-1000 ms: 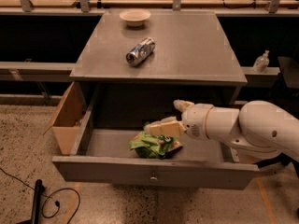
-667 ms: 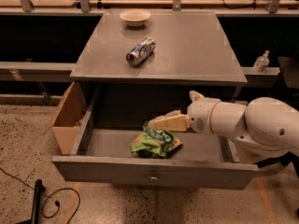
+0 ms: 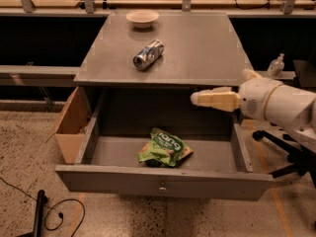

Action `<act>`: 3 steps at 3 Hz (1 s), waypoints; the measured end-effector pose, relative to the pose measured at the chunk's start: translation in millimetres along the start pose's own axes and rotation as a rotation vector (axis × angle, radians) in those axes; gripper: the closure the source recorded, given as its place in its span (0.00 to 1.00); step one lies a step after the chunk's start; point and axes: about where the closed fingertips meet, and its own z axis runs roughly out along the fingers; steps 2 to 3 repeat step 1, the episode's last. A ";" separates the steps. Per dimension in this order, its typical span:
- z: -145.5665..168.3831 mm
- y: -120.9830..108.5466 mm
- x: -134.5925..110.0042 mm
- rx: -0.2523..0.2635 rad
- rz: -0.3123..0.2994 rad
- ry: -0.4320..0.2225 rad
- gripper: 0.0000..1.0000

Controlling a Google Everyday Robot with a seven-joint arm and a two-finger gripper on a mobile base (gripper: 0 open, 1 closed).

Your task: Place green rice chip bag into top drawer

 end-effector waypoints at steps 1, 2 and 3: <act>-3.5 -7.3 -5.9 0.022 -0.004 -0.012 0.00; -3.5 -7.3 -5.9 0.022 -0.004 -0.012 0.00; -3.5 -7.3 -5.9 0.022 -0.004 -0.012 0.00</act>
Offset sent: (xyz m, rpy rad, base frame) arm 0.0000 0.0000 0.0000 0.0000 0.0000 0.0000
